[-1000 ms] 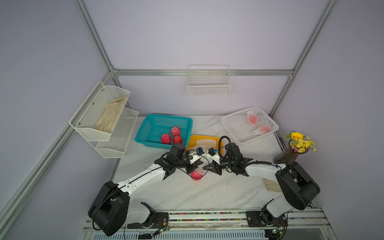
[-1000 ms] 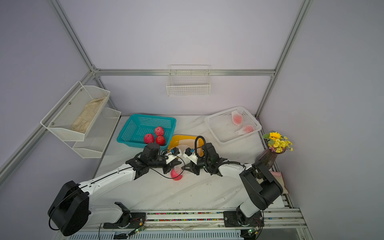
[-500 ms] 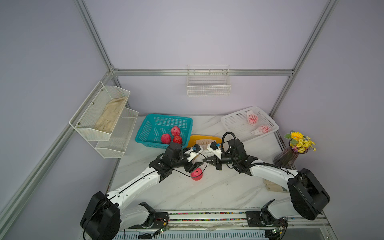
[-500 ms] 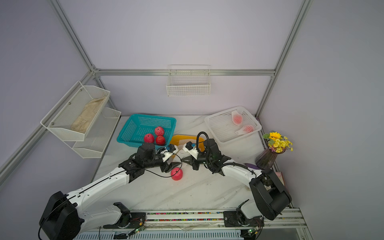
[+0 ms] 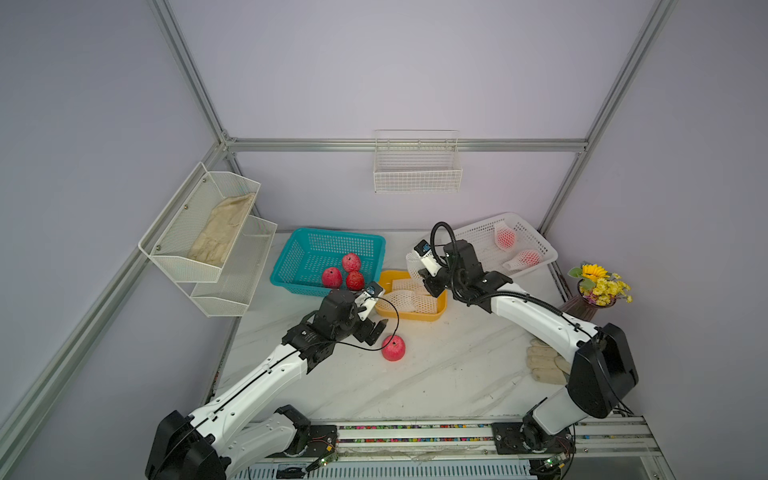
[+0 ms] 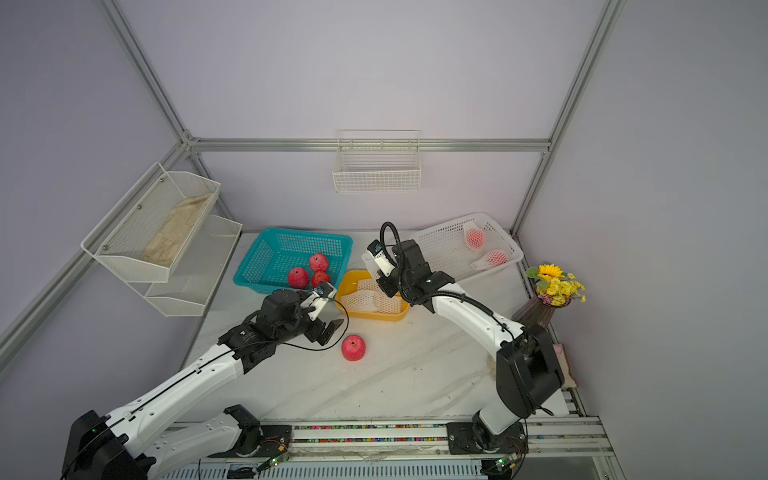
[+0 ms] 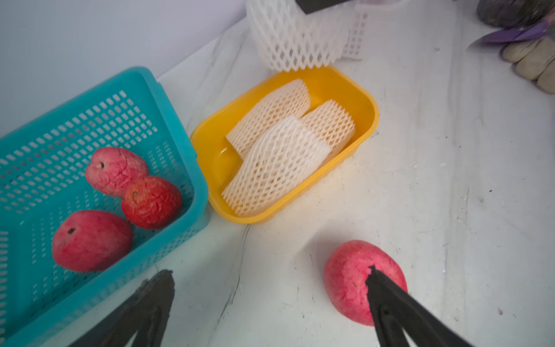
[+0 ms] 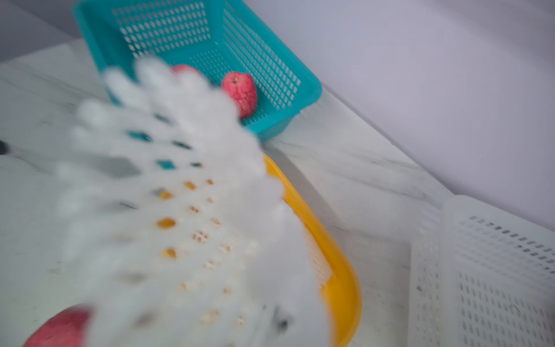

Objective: Remove foam nets from apples
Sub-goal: Place the foam net into the storage box.

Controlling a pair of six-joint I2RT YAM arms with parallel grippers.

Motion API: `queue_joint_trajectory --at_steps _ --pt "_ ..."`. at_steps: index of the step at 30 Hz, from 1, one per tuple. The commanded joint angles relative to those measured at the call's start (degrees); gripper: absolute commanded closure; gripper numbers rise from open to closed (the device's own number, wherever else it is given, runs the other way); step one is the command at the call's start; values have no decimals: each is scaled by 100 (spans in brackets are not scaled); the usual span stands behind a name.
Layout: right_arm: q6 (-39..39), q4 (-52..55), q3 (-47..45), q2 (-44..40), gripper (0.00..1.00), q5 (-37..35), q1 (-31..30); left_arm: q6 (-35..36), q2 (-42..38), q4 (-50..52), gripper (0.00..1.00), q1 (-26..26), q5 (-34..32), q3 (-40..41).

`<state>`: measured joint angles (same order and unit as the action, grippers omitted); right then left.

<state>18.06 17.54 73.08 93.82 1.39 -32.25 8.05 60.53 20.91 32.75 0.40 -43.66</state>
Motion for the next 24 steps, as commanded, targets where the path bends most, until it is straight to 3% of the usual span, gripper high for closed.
queue_joint_trajectory --at_steps 1,7,8,9,13,15,24 --pt "276 859 149 419 89 -1052 -20 -216 -114 347 0 -23 -66 -210" --pt "382 845 190 867 82 -1234 -248 -68 -113 418 0 -26 415 -36" --pt "390 847 196 914 79 -1158 -280 -35 -91 443 0 -23 483 -32" --pt "400 861 205 944 68 -1104 -328 -41 -62 483 0 -23 540 -40" --pt "391 709 73 706 55 -927 -379 12 -59 572 0 -23 728 -35" --pt "390 521 -75 524 40 -824 -379 78 -72 570 0 -15 851 -15" --pt "497 784 -138 140 20 -296 -379 423 231 650 0 51 1326 -5"
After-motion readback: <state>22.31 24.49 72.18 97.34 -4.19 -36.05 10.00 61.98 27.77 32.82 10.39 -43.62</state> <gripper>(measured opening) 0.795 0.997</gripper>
